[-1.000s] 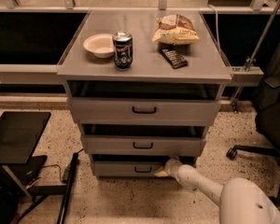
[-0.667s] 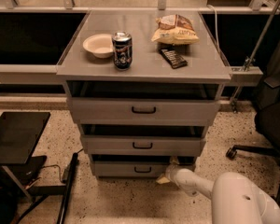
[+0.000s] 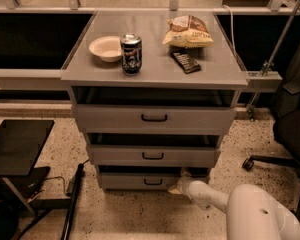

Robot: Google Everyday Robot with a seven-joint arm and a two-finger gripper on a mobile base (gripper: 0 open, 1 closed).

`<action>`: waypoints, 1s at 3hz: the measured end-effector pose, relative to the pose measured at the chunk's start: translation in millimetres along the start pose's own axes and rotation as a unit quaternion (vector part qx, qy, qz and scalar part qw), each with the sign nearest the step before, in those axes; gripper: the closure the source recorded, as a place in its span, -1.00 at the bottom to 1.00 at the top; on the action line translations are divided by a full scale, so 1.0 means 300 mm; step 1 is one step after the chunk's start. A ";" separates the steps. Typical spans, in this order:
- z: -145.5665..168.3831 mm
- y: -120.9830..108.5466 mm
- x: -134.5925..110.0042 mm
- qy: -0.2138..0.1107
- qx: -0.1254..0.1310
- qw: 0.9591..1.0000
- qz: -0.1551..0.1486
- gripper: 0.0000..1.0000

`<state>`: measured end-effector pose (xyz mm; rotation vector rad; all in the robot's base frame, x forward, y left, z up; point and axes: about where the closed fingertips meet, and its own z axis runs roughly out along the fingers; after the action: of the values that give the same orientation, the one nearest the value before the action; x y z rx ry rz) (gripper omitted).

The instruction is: Open bottom drawer

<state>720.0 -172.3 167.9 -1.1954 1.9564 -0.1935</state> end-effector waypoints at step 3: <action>0.000 0.000 0.000 0.000 0.000 1.000 0.000 0.76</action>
Offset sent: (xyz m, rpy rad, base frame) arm 0.0000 0.0000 0.0000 0.0000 0.0000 0.0000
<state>720.0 -172.2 167.9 -1.1955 1.9564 -0.1934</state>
